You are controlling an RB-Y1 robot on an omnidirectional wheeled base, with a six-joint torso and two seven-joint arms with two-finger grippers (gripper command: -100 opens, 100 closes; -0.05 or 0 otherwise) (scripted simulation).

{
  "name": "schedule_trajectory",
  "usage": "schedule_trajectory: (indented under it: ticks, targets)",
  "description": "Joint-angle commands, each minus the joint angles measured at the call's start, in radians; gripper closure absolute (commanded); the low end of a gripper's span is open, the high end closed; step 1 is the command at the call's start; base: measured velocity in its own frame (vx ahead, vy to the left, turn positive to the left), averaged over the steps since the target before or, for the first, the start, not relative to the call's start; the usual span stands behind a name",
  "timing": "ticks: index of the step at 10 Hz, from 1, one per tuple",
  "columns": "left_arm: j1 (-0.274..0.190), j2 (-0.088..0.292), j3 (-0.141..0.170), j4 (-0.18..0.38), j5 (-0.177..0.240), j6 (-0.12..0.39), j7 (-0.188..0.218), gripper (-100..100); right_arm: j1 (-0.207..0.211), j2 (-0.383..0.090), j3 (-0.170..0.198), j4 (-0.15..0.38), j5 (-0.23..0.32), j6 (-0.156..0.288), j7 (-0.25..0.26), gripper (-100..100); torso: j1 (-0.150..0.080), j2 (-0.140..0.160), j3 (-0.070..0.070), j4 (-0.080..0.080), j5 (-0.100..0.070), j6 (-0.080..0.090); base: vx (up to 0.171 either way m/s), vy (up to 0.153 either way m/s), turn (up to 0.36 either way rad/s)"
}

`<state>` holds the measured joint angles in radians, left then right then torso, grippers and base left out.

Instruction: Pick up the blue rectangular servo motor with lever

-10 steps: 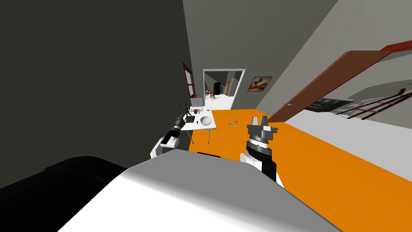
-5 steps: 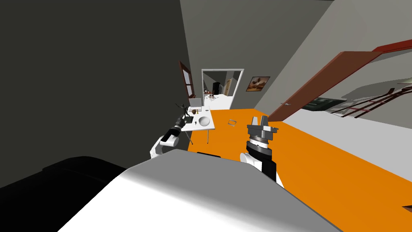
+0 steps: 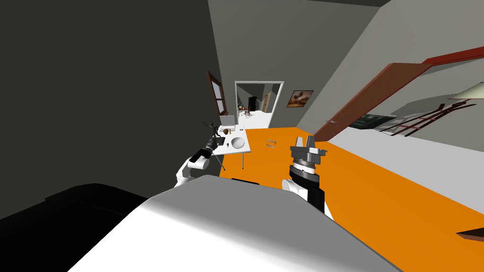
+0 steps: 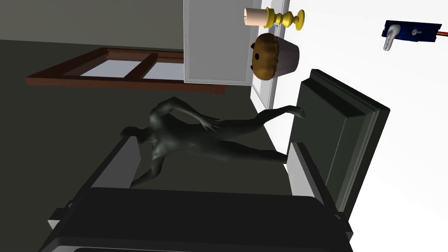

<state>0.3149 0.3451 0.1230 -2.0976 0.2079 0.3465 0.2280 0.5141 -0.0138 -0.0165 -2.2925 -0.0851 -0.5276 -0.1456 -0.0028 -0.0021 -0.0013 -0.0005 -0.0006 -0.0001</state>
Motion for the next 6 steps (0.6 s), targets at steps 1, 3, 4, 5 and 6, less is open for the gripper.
schedule_trajectory:
  ticks: [1, 3, 4, 5, 6]
  targets:
    - [-0.005, 0.011, 0.004, 0.006, 0.014, 0.05, 0.007, -100, 0.0, 0.0, 0.0, 0.0, 0.0, 0.0, 0.0, 0, 0.0, 0.0, 0.0, 0.0, 0.0, 0.0, 0.03, -0.039, -0.031]
    - [-0.021, 0.028, 0.012, 0.019, 0.037, 0.106, 0.019, -100, 0.0, 0.0, 0.0, 0.0, 0.0, 0.0, 0.0, 0, 0.0, 0.0, 0.0, 0.0, 0.0, 0.0, 0.033, -0.034, -0.051]
    - [-0.021, 0.028, 0.012, 0.019, 0.037, 0.12, 0.019, -100, 0.0, 0.0, 0.0, 0.0, 0.0, 0.0, 0.0, 0, 0.001, 0.0, 0.0, 0.0, 0.0, 0.0, 0.015, -0.009, 0.008]
    - [-0.038, 0.046, 0.019, 0.034, 0.061, 0.158, 0.03, -100, 0.0, 0.0, 0.0, 0.0, 0.0, 0.0, 0.0, 0, 0.002, 0.001, 0.001, 0.0, 0.0, 0.0, 0.031, -0.027, -0.056]
    - [-0.038, 0.046, 0.019, 0.034, 0.061, 0.185, 0.03, -100, 0.0, 0.0, 0.0, 0.0, 0.0, 0.0, 0.0, 0, 0.001, 0.0, 0.0, 0.0, 0.0, 0.0, 0.034, -0.026, -0.035]
